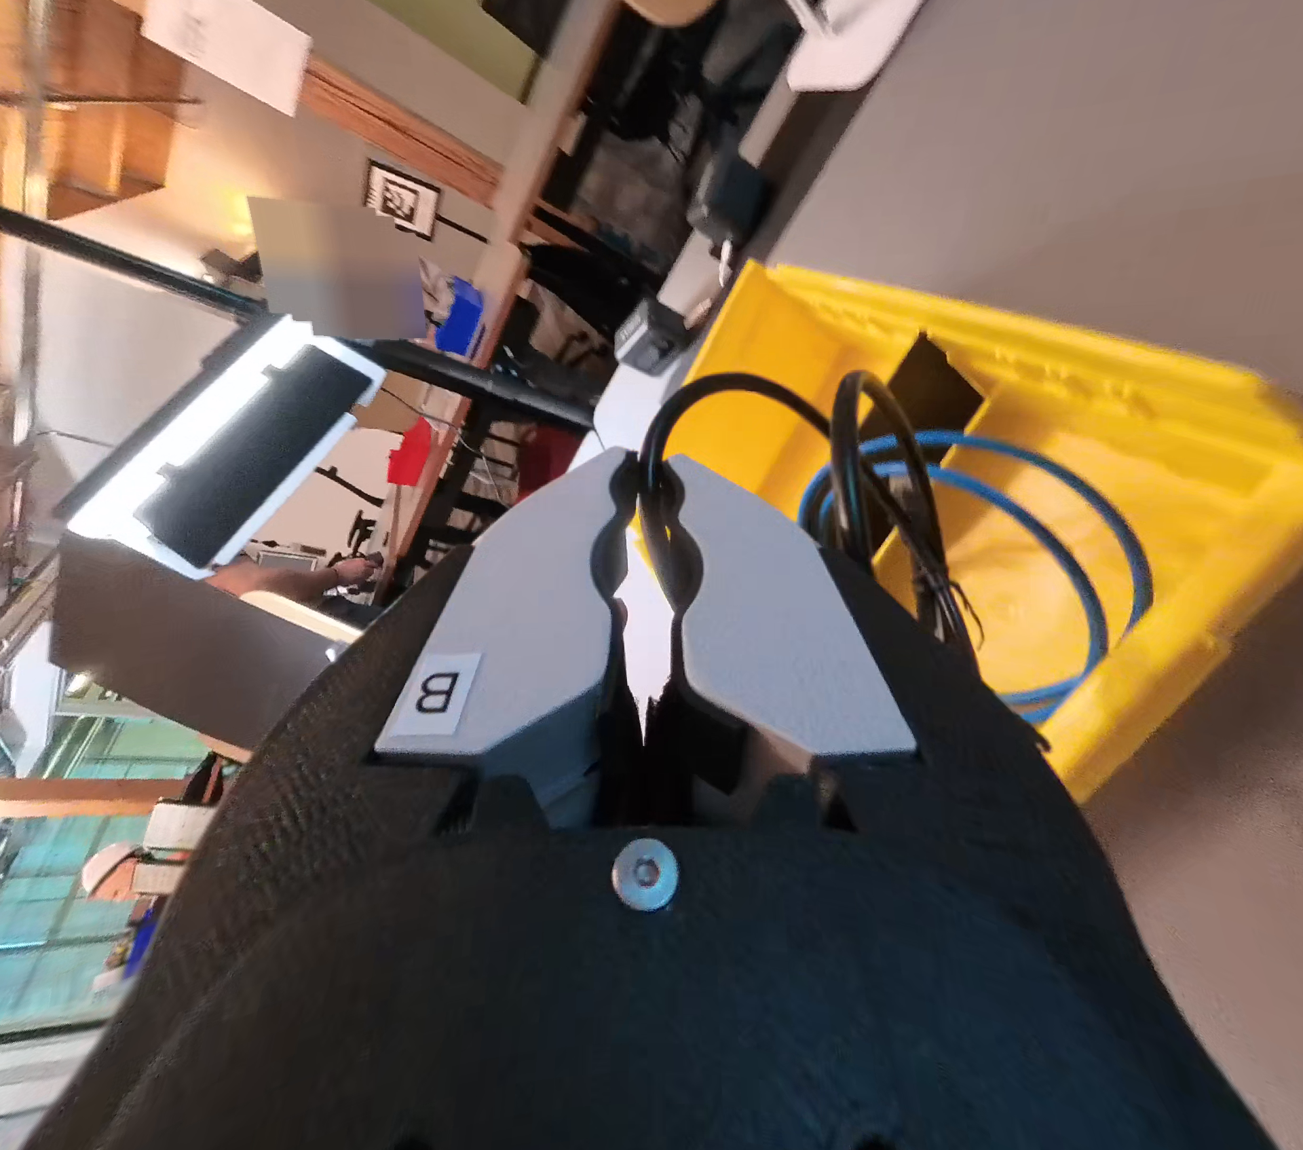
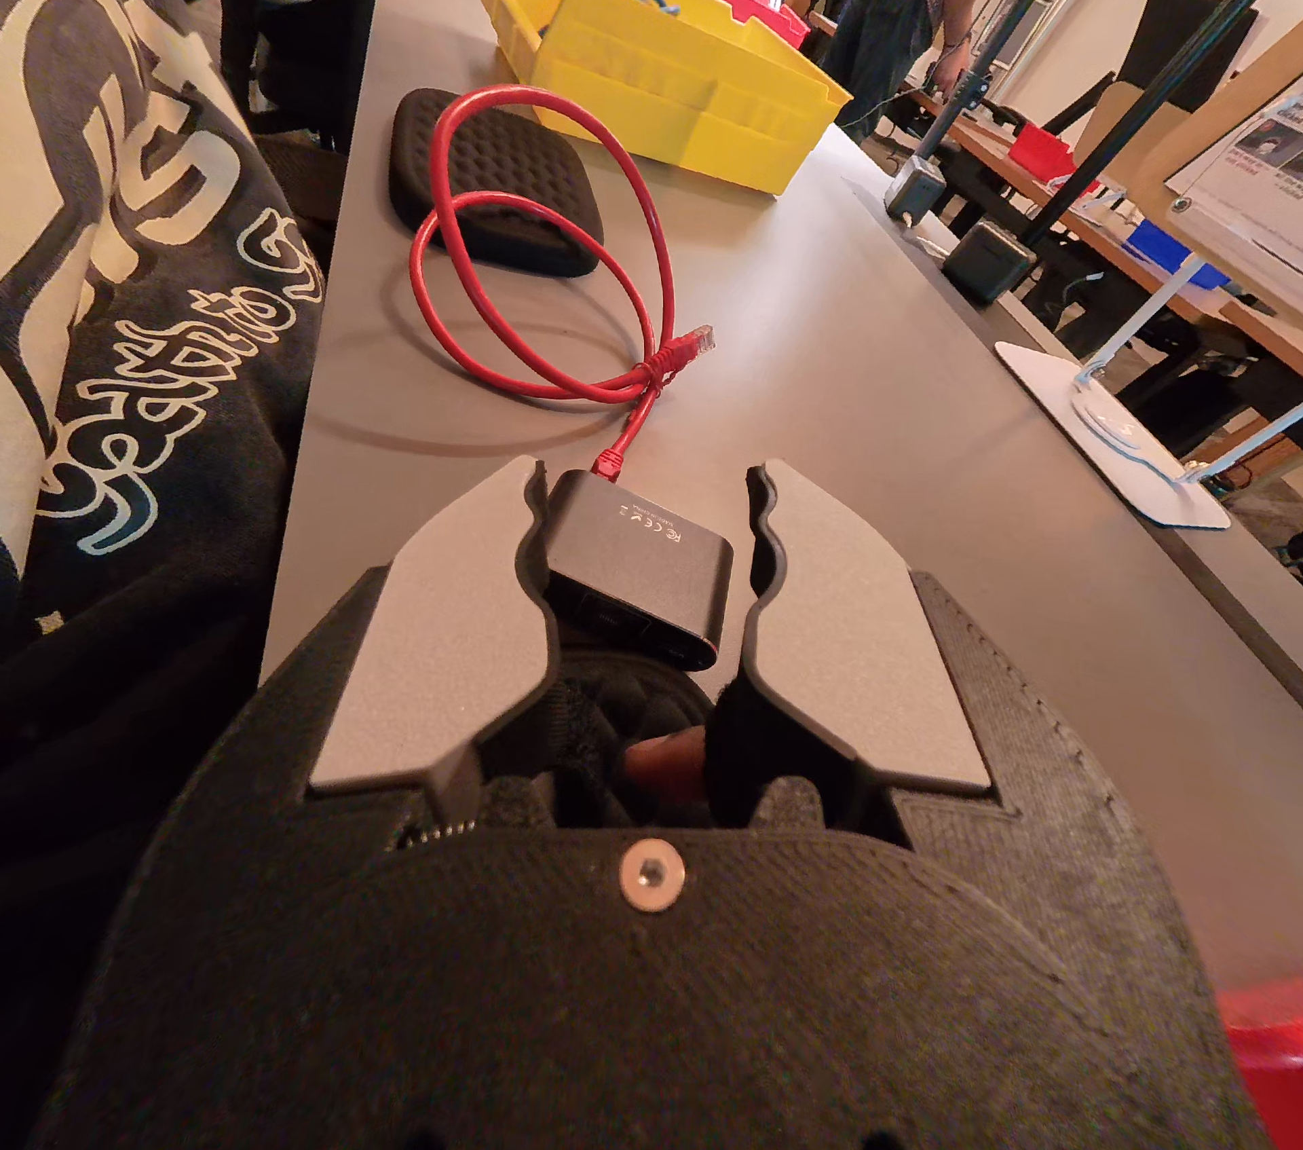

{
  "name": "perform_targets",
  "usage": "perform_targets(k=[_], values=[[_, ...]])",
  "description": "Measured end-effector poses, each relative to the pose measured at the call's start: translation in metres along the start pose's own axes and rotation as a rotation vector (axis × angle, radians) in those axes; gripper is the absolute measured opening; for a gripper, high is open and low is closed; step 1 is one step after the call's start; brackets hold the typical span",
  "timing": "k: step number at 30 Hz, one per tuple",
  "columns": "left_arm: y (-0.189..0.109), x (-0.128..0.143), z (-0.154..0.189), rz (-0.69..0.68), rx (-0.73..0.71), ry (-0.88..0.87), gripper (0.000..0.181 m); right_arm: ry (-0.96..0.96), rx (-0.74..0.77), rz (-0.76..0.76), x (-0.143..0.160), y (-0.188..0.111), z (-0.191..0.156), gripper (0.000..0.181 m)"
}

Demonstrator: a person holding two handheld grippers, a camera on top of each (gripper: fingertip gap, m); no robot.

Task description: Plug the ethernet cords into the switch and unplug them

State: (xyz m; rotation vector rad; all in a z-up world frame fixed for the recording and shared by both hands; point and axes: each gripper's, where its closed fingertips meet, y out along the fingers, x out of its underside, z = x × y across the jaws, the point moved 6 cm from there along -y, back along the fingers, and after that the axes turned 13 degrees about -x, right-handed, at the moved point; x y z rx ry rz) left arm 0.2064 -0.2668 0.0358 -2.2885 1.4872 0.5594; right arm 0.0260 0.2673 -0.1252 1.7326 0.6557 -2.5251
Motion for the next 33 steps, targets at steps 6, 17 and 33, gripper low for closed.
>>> perform_targets(k=[6, 17, 33], values=[[-0.004, -0.040, 0.000, 0.038, -0.130, -0.014, 0.005, -0.006, 0.005, -0.005, 0.000, 0.000, 0.000, 0.055], [0.015, -0.027, -0.013, -0.313, -0.135, 0.457, 0.005, -0.021, 0.007, -0.012, 0.000, 0.001, -0.001, 0.054], [0.010, -0.103, -0.025, 0.306, -0.349, -0.442, 0.005, -0.014, 0.037, 0.022, -0.006, 0.003, 0.002, 0.055]])
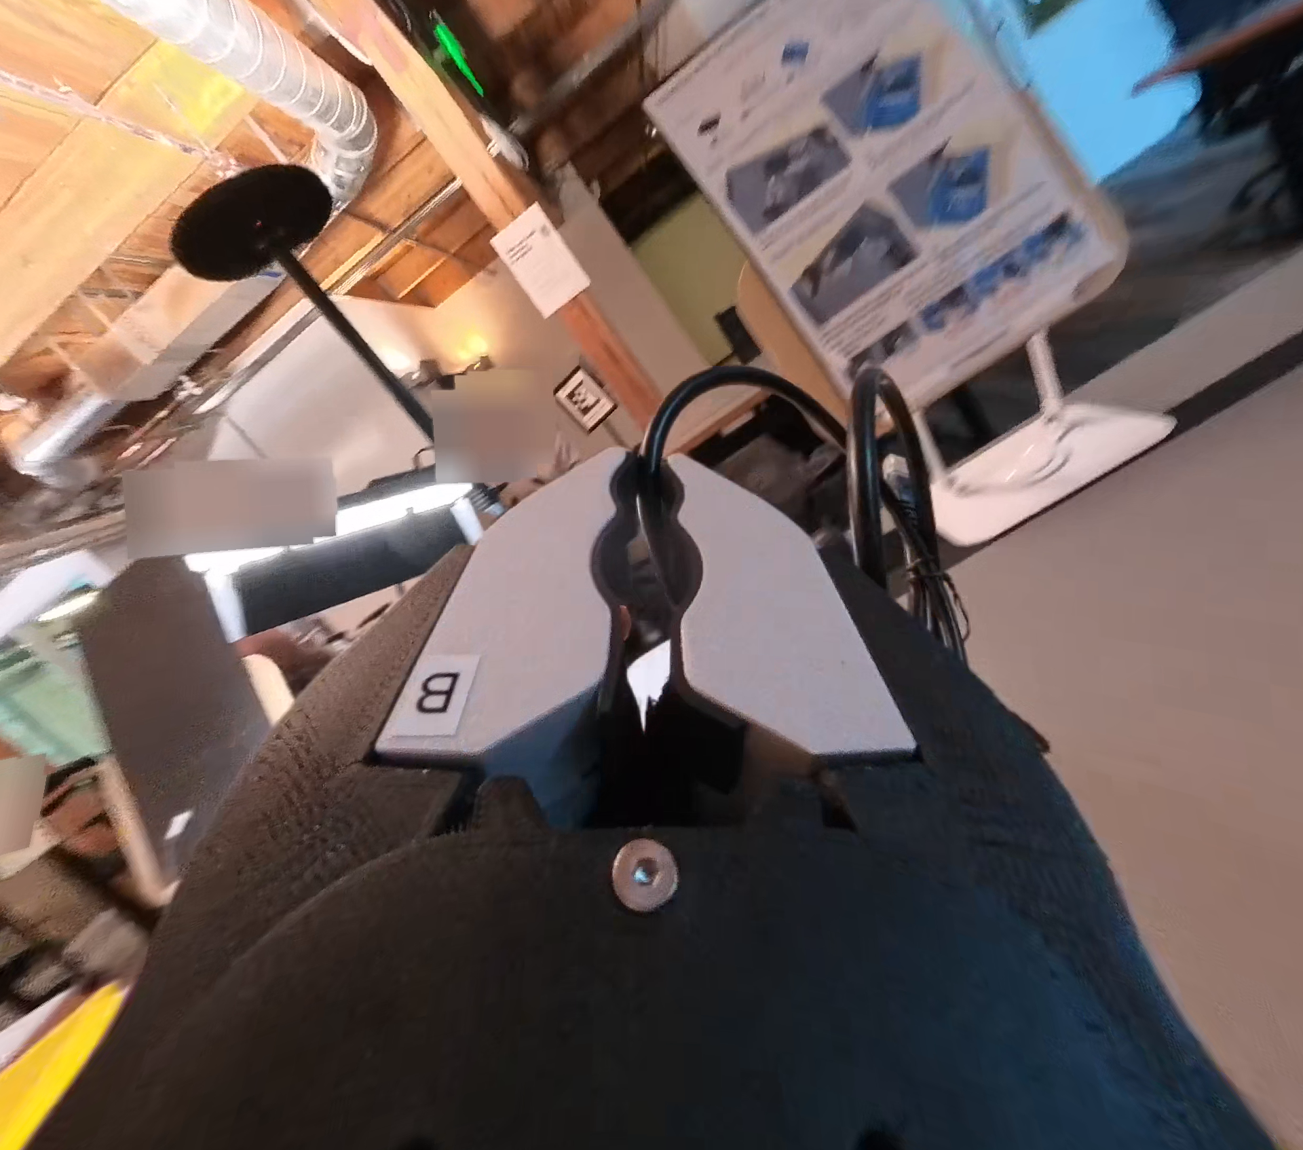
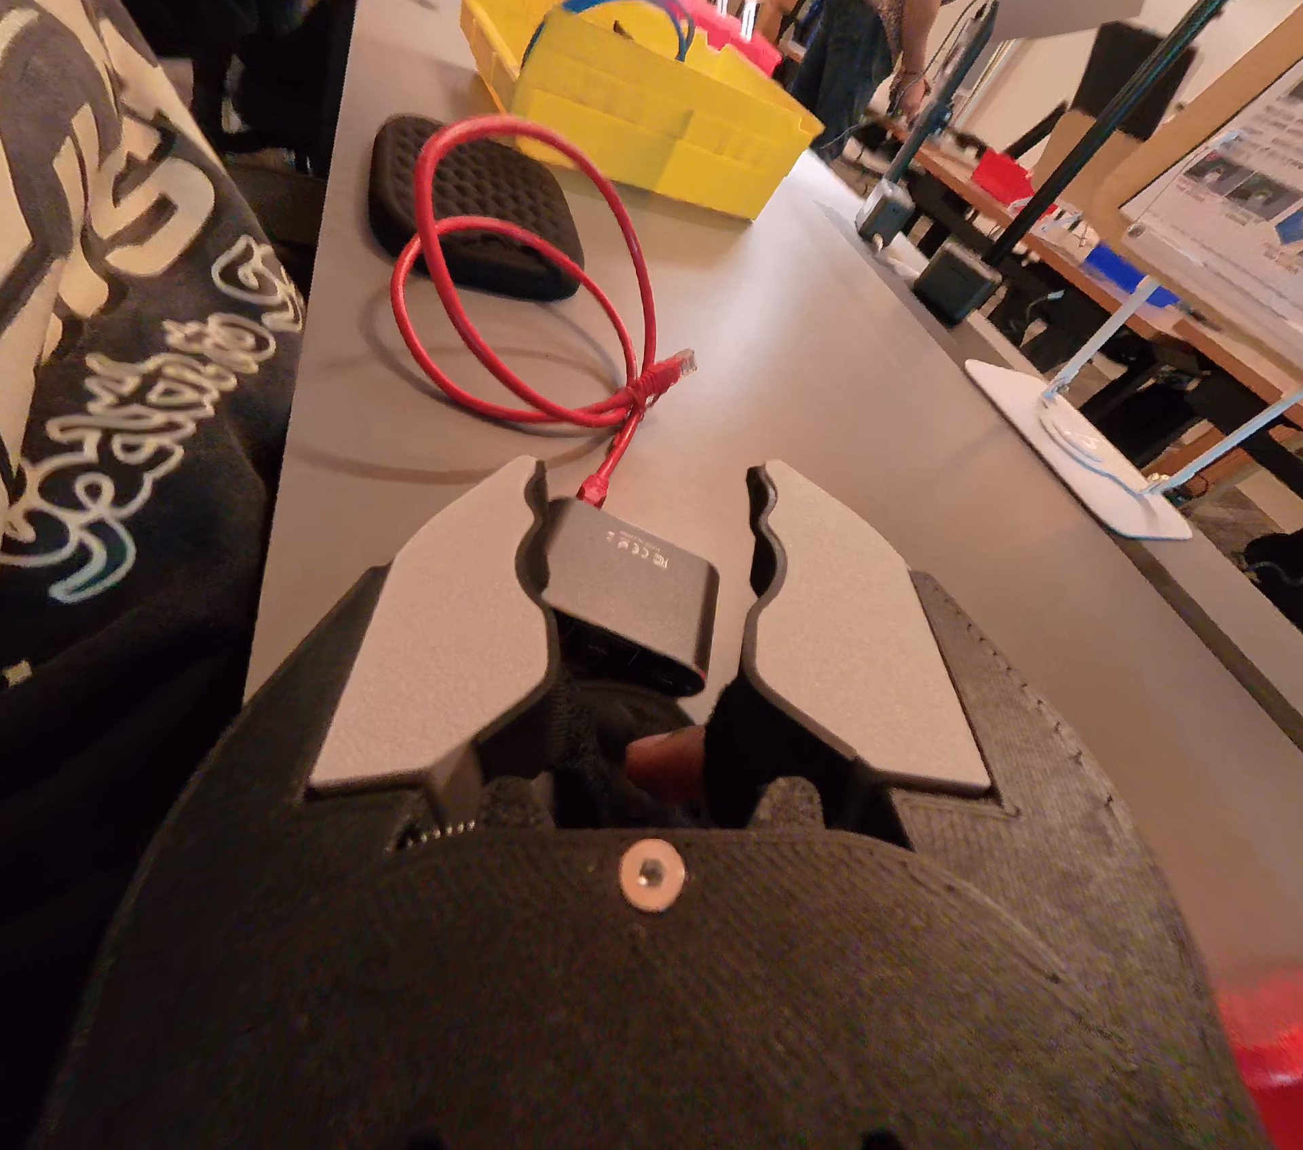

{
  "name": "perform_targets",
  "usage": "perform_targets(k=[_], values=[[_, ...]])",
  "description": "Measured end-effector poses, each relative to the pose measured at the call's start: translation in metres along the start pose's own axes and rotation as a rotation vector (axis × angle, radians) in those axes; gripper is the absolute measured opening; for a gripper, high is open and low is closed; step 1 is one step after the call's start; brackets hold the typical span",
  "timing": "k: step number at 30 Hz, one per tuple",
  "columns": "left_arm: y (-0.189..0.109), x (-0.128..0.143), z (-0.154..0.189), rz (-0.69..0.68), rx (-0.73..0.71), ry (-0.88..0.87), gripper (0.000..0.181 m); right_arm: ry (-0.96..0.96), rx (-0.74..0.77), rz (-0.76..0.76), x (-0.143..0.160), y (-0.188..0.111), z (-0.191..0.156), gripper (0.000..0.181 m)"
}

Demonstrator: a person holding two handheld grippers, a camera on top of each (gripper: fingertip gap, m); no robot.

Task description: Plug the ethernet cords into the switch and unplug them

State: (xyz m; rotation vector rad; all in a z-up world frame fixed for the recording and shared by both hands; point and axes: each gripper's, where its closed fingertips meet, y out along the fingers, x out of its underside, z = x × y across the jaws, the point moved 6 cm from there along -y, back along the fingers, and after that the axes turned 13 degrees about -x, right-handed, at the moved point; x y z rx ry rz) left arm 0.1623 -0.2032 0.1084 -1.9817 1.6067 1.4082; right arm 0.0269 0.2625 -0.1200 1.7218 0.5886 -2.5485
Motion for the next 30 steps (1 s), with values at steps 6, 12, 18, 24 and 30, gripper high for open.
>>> perform_targets(k=[6, 12, 18, 24, 30], values=[[-0.003, -0.039, 0.061, 0.158, 0.065, -0.187, 0.005, -0.026, 0.033, 0.256, -0.047, 0.017, 0.003, 0.053], [-0.013, -0.081, 0.118, 0.308, 0.131, -0.381, 0.005, 0.090, -0.047, 0.395, -0.087, 0.050, 0.006, 0.054], [-0.025, -0.104, 0.158, 0.404, 0.218, -0.667, 0.005, 0.250, -0.062, 0.507, -0.100, 0.076, 0.022, 0.052], [-0.039, -0.112, 0.186, 0.450, 0.373, -0.911, 0.005, 0.378, -0.160, 0.679, -0.108, 0.086, 0.027, 0.054], [-0.037, -0.111, 0.205, 0.411, 0.458, -0.918, 0.006, 0.393, -0.262, 0.906, -0.124, 0.063, 0.026, 0.040]])
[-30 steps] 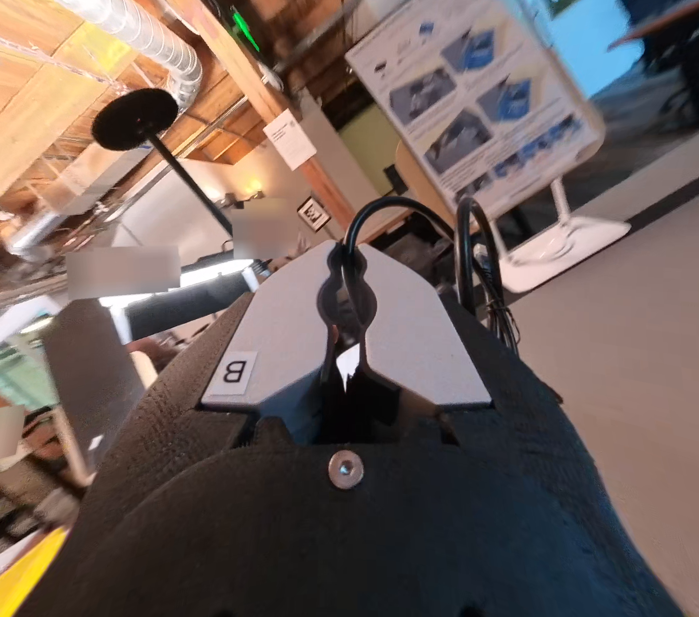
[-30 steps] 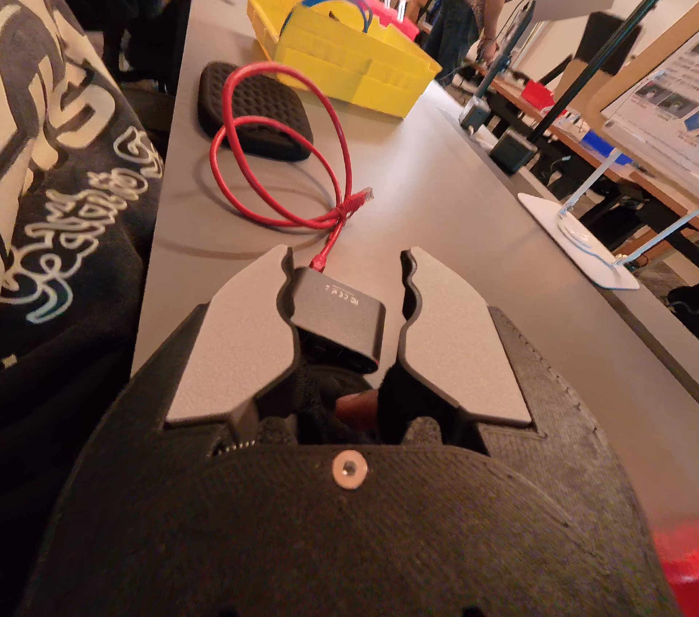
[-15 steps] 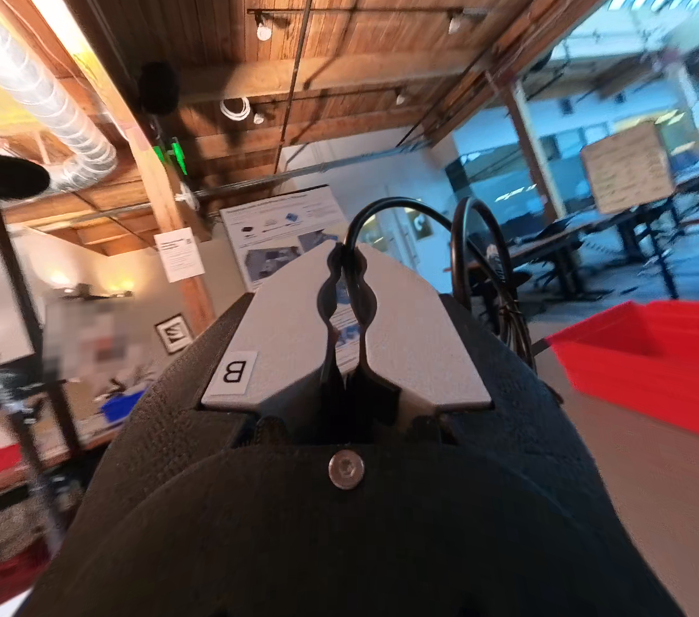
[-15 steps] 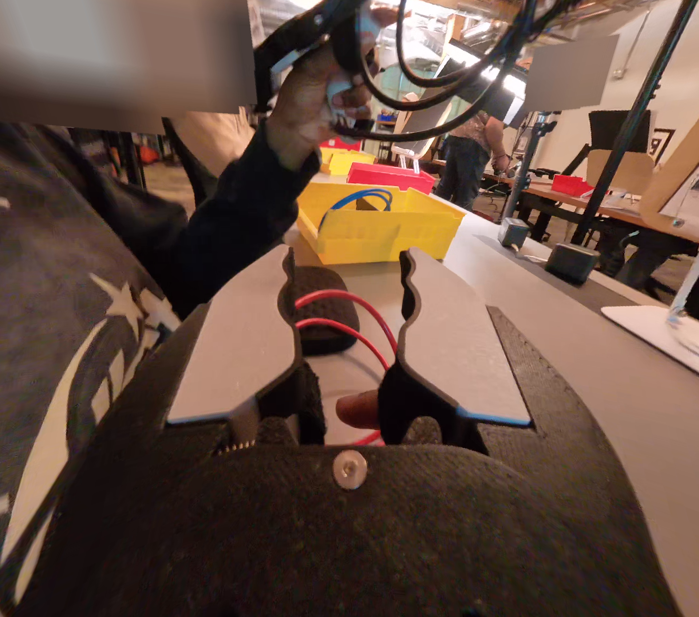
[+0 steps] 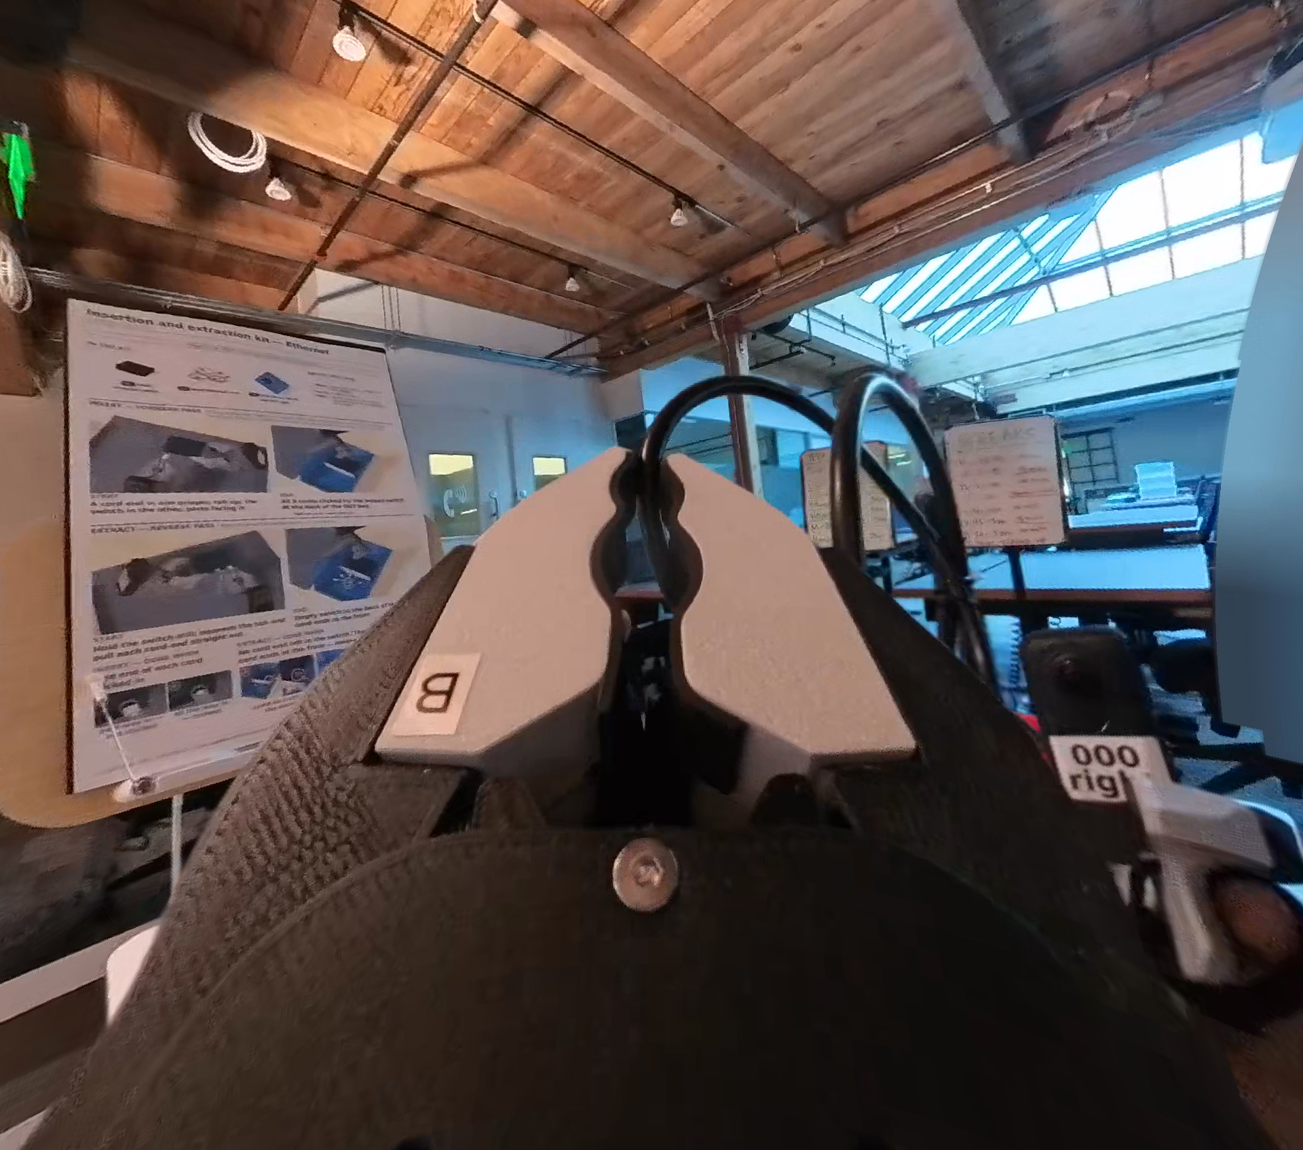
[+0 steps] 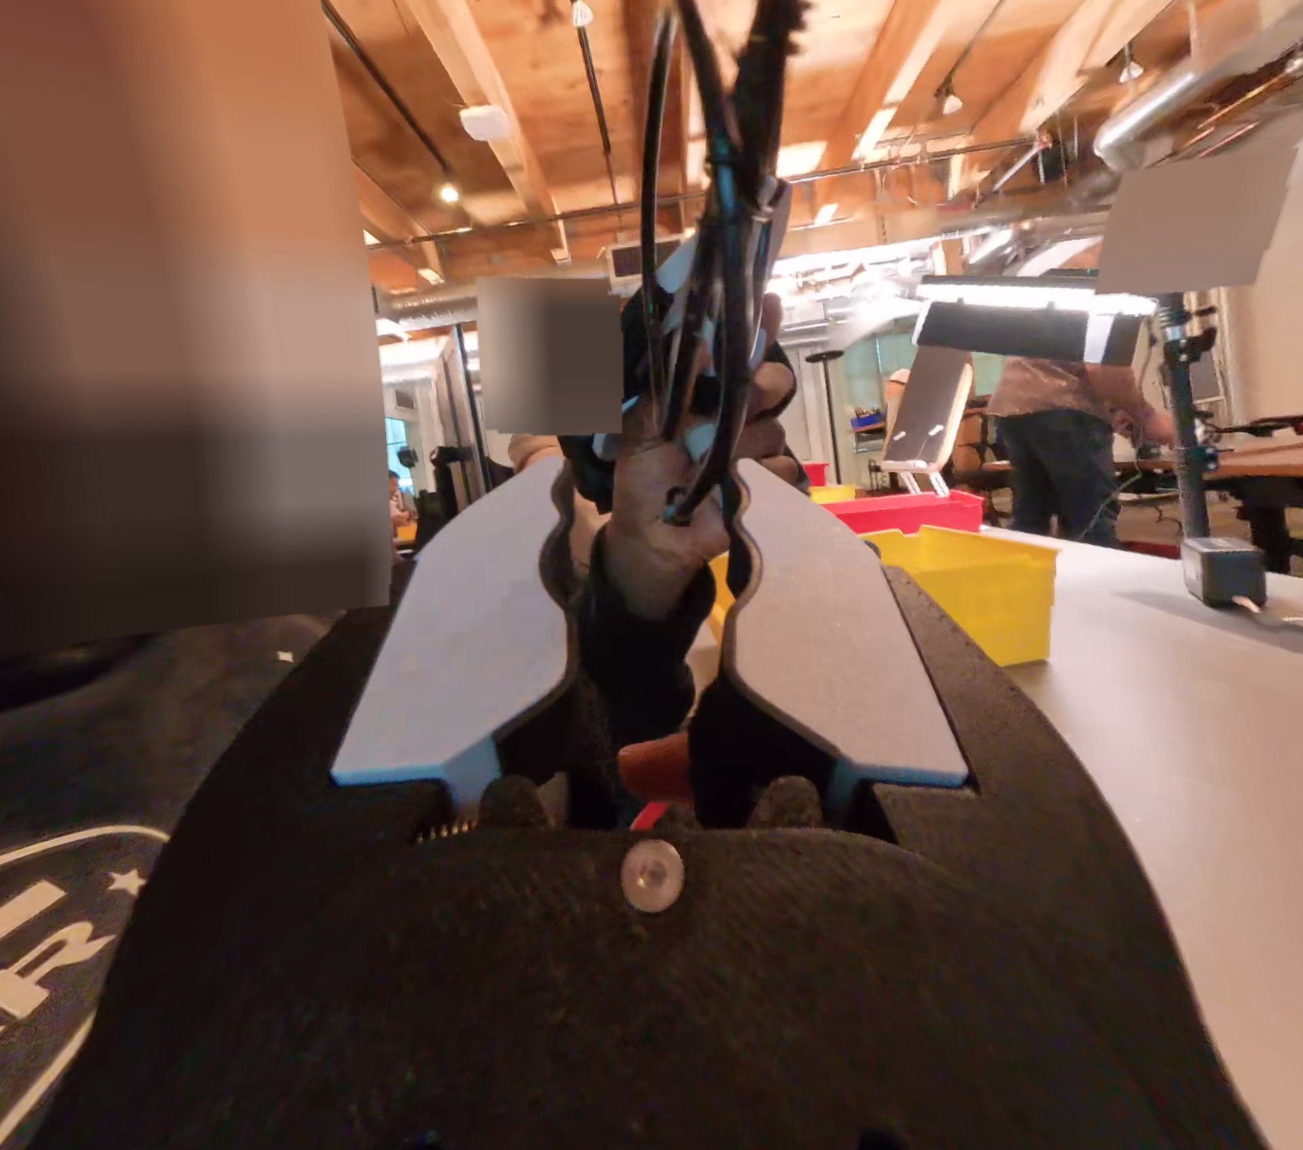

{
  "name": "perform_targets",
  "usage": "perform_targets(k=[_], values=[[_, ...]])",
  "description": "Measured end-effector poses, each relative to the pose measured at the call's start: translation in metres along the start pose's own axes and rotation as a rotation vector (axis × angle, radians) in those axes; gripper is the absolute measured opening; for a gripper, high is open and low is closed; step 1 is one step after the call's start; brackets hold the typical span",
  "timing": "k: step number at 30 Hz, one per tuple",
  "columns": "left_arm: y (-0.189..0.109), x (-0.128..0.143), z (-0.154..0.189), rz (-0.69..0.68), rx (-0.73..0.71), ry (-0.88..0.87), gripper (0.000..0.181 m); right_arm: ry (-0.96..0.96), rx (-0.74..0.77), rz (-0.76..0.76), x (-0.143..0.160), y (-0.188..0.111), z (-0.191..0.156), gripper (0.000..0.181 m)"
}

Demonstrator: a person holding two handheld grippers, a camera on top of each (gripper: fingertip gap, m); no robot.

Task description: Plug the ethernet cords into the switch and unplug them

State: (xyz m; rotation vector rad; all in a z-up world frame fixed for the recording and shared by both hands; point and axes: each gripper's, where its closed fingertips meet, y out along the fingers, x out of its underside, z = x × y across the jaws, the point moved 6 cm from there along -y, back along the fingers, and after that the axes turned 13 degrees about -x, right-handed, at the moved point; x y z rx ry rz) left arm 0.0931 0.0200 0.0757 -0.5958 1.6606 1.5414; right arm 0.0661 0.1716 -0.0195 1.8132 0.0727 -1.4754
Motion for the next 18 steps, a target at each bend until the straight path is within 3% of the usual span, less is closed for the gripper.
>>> perform_targets(k=[2, 4, 7, 10, 14, 18], values=[[0.001, 0.002, 0.002, -0.003, 0.011, -0.009, 0.006, -0.028, 0.035, -0.038, 0.000, 0.000, 0.002, 0.029], [0.001, 0.003, 0.003, -0.008, 0.016, -0.004, 0.006, -0.077, 0.042, -0.046, -0.001, -0.002, 0.001, 0.006], [0.001, 0.006, 0.004, -0.027, 0.033, 0.022, 0.005, -0.076, 0.037, -0.014, -0.006, -0.004, -0.001, 0.005], [0.005, 0.017, -0.003, -0.155, 0.070, 0.050, 0.007, -0.096, 0.098, 0.034, -0.014, -0.009, 0.000, 0.004], [0.003, 0.031, -0.029, -0.341, 0.088, 0.108, 0.036, -0.101, 0.247, 0.172, -0.035, -0.026, 0.003, 0.006], [-0.007, 0.023, -0.037, -0.341, 0.123, 0.168, 0.048, -0.187, 0.370, 0.257, -0.052, -0.042, 0.003, 0.004]])
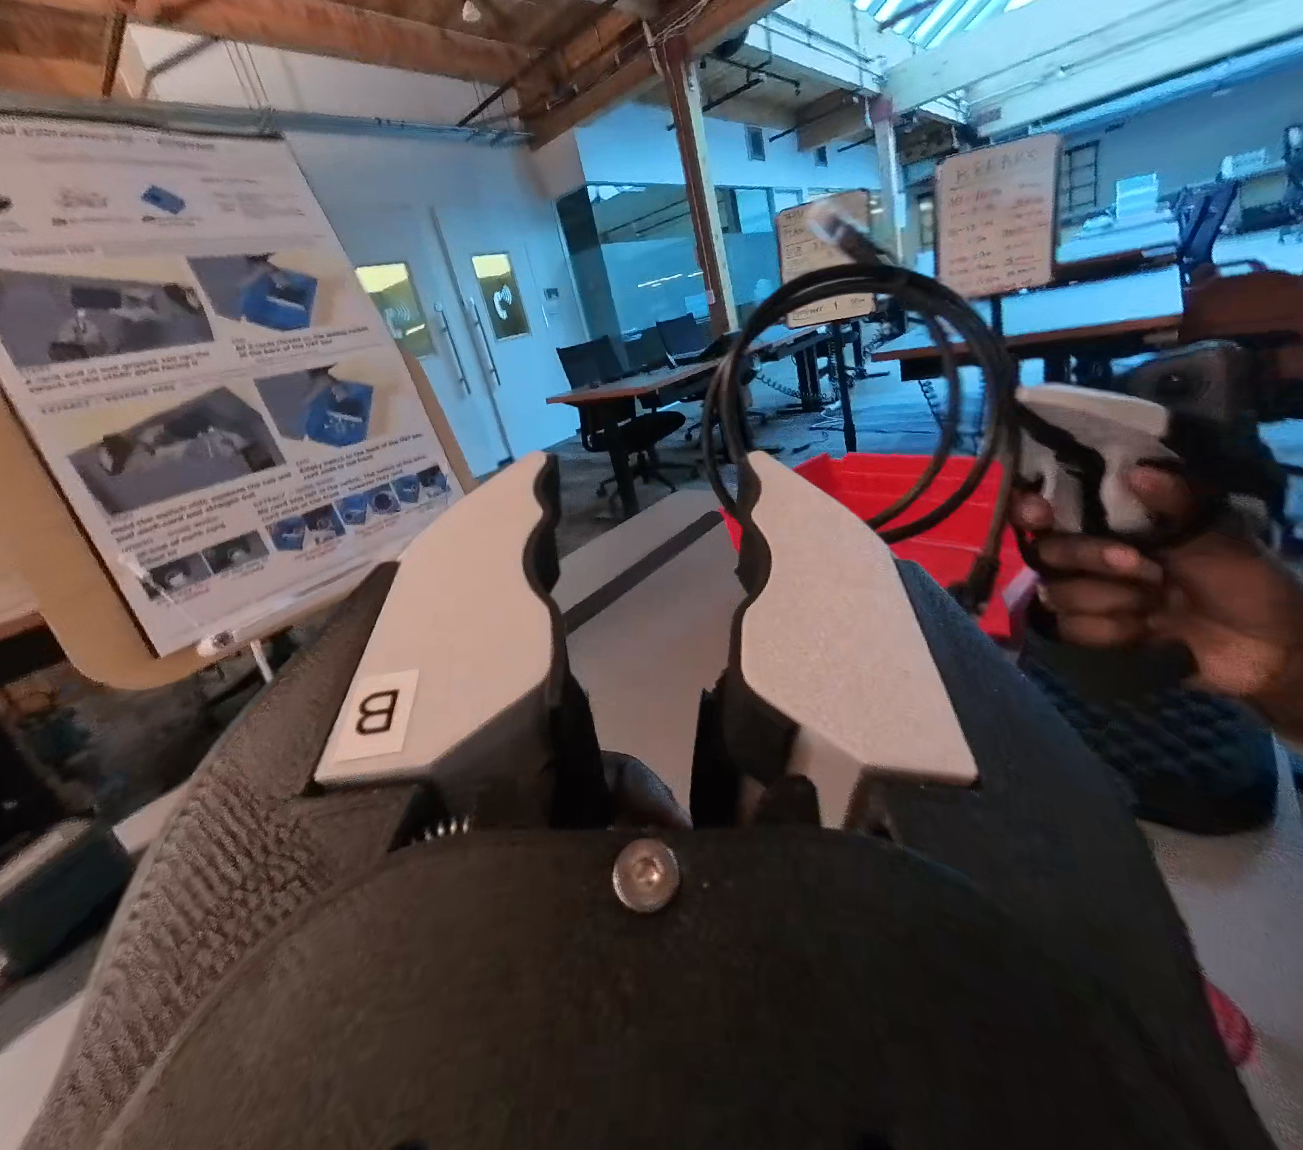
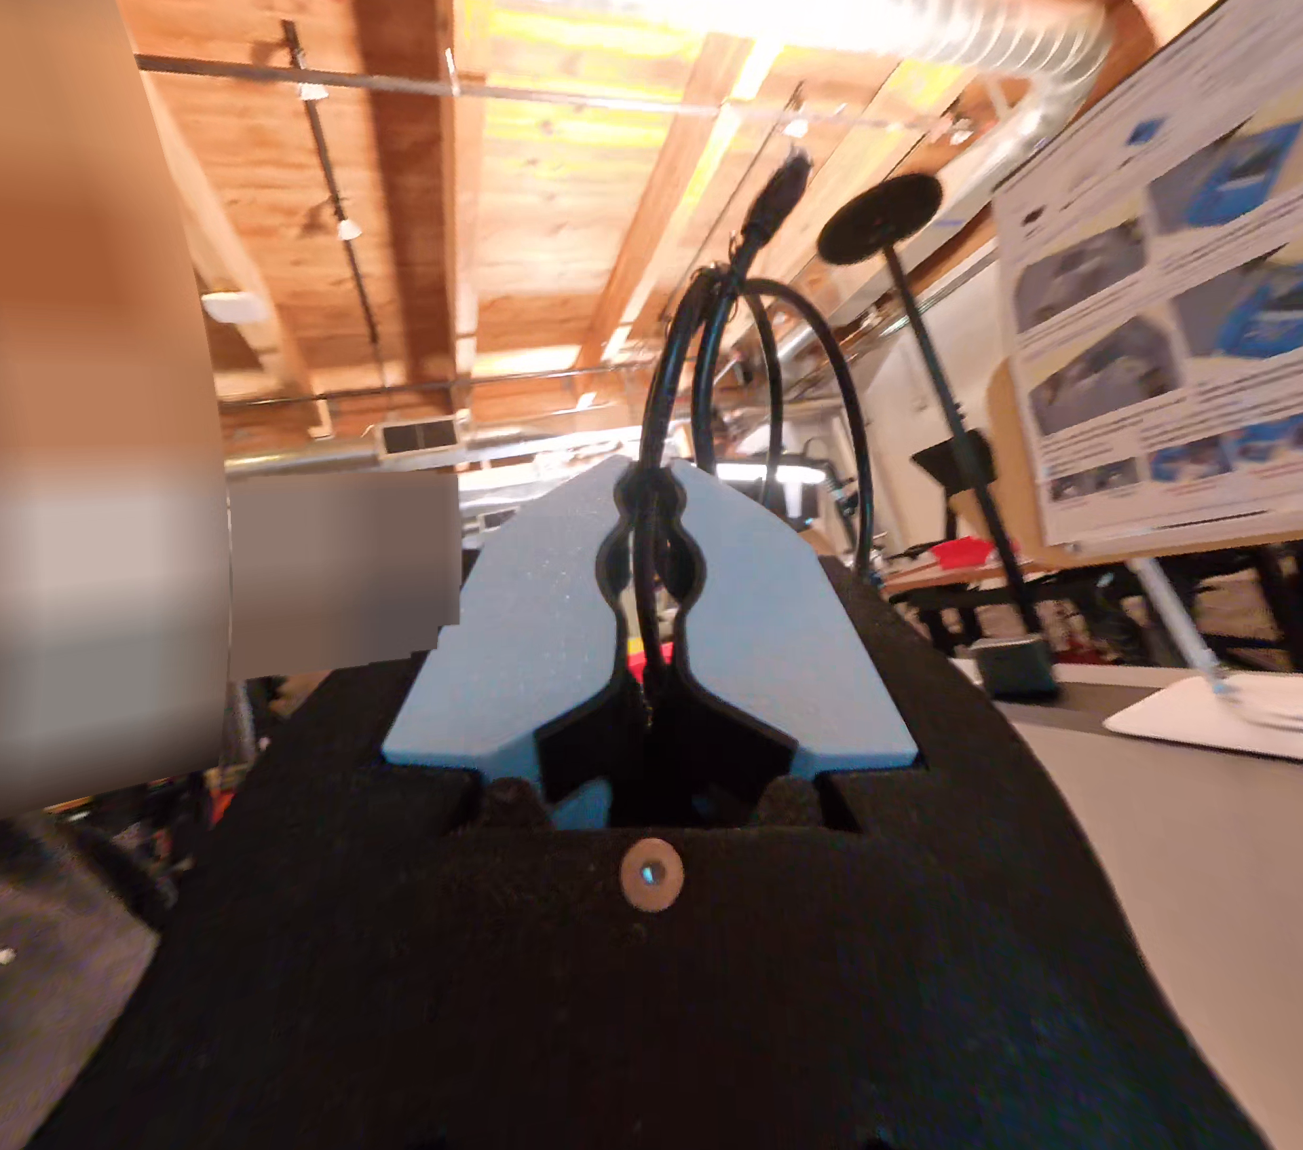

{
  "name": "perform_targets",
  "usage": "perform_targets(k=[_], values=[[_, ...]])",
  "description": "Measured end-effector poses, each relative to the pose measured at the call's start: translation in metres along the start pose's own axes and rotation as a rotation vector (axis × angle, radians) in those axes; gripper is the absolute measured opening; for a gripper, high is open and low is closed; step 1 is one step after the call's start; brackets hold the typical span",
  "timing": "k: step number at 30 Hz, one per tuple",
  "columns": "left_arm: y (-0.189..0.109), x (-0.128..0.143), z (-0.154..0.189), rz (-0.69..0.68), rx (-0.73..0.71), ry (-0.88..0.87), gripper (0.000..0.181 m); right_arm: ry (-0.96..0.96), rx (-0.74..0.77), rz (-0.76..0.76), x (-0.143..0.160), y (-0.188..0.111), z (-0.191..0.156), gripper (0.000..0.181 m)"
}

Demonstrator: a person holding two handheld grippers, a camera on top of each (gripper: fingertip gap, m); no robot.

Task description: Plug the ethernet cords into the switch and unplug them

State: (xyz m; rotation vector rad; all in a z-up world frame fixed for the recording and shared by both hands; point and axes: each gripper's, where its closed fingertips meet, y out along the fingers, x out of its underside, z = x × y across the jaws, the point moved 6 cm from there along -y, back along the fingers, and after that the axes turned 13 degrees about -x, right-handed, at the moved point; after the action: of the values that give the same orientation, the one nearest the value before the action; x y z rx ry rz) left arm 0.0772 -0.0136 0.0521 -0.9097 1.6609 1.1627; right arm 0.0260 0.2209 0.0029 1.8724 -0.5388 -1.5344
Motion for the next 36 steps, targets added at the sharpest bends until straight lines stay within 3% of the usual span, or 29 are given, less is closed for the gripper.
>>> perform_targets(k=[4, 9, 11, 16, 20, 24, 28, 32, 36], values=[[-0.004, 0.001, 0.055, -0.082, 0.172, 0.206, 0.053, -0.096, 0.061, 0.047, -0.012, -0.007, 0.003, 0.004], [0.014, 0.034, 0.138, -0.210, 0.220, 0.457, 0.055, -0.175, 0.108, 0.102, -0.017, -0.012, -0.001, 0.004], [0.023, 0.048, 0.152, -0.245, 0.200, 0.495, 0.050, -0.200, 0.111, 0.123, -0.019, -0.013, -0.005, 0.004], [0.034, 0.058, 0.152, -0.230, 0.229, 0.362, 0.037, -0.214, 0.093, 0.119, -0.017, -0.010, -0.010, 0.004], [0.034, 0.062, 0.155, -0.192, 0.276, 0.394, 0.014, -0.210, 0.077, 0.110, -0.011, -0.006, -0.016, 0.004], [0.033, 0.060, 0.157, -0.130, 0.322, 0.377, 0.012, -0.218, 0.052, 0.111, -0.012, -0.003, -0.024, 0.004], [0.031, 0.054, 0.155, -0.057, 0.366, 0.321, 0.011, -0.260, -0.029, 0.042, -0.015, 0.007, -0.035, 0.019], [0.026, 0.036, 0.142, 0.077, 0.419, 0.108, 0.011, -0.316, -0.152, -0.079, -0.018, 0.018, -0.049, 0.041], [0.016, 0.016, 0.119, 0.225, 0.524, -0.200, 0.010, -0.293, -0.211, -0.237, -0.008, 0.020, -0.044, 0.041]])
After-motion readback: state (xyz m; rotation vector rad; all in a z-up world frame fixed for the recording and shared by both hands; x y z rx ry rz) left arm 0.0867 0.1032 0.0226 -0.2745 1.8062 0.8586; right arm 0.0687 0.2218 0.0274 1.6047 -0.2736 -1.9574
